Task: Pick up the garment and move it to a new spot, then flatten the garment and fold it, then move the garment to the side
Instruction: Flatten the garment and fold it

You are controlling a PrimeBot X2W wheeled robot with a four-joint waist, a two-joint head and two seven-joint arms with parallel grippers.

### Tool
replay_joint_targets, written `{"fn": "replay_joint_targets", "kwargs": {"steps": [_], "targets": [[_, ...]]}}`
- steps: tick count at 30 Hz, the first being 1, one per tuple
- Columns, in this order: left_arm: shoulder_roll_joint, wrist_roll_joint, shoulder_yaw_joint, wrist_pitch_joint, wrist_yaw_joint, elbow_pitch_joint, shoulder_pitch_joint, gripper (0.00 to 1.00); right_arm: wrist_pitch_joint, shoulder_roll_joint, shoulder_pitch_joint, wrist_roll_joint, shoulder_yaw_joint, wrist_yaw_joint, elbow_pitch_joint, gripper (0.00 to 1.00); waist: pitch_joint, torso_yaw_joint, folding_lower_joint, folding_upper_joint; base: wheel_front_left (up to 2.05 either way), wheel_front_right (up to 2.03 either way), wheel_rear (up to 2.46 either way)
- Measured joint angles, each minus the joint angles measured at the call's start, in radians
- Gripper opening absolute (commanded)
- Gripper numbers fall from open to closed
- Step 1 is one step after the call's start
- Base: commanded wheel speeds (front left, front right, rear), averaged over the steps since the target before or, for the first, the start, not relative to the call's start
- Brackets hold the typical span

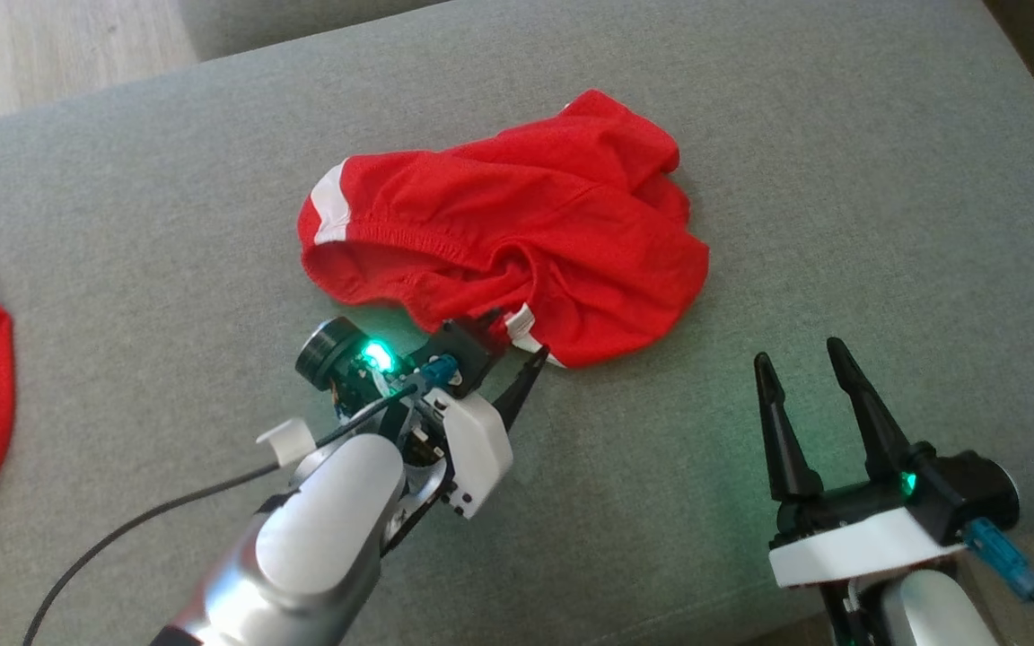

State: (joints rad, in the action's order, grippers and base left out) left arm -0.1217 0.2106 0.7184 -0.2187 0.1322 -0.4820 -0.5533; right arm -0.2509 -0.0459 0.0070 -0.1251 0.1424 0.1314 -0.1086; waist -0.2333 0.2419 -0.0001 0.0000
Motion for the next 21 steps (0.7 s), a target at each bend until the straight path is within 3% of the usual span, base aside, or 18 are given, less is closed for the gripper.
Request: {"fn": "replay_joint_targets", "kwargs": {"steps": [6, 7, 8, 13, 18, 21], "targets": [[-0.021, 0.012, 0.033, -0.001, 0.0, -0.002, -0.006, 0.85, 0.0, 0.0, -0.005, -0.007, 0.001, 0.0, 0.0, 1.0, -0.013, 0.009, 0.0001, 0.0, 0.0, 0.0, 0.0], [-0.024, 0.012, 0.036, -0.001, 0.0, -0.004, -0.014, 0.78, 0.0, 0.0, -0.008, -0.007, 0.001, 0.0, 0.0, 1.0, -0.015, 0.011, 0.0, 0.0, 0.0, 0.0, 0.0], [-0.028, 0.016, 0.037, -0.001, 0.0, -0.007, -0.023, 0.49, 0.0, 0.0, -0.012, -0.007, 0.001, 0.0, 0.0, 1.0, -0.017, 0.013, 0.0001, 0.0, 0.0, 0.0, 0.0], [-0.034, 0.029, 0.058, 0.002, 0.0, -0.026, -0.058, 0.0, 0.0, 0.0, -0.022, -0.007, 0.001, 0.0, -0.001, 1.0, -0.021, 0.023, 0.0001, 0.0, 0.0, 0.0, 0.0], [-0.043, 0.077, 0.101, 0.004, 0.0, -0.039, -0.058, 0.0, 0.0, 0.0, -0.022, -0.012, 0.005, 0.0, -0.004, 1.0, -0.016, 0.033, 0.0001, 0.0, 0.0, 0.0, 0.0], [-0.042, 0.162, 0.13, 0.034, 0.0, -0.021, -0.063, 0.0, 0.0, 0.0, -0.022, -0.016, 0.005, 0.0, -0.007, 1.0, -0.004, 0.039, 0.0001, 0.0, 0.0, 0.0, 0.0]]}}
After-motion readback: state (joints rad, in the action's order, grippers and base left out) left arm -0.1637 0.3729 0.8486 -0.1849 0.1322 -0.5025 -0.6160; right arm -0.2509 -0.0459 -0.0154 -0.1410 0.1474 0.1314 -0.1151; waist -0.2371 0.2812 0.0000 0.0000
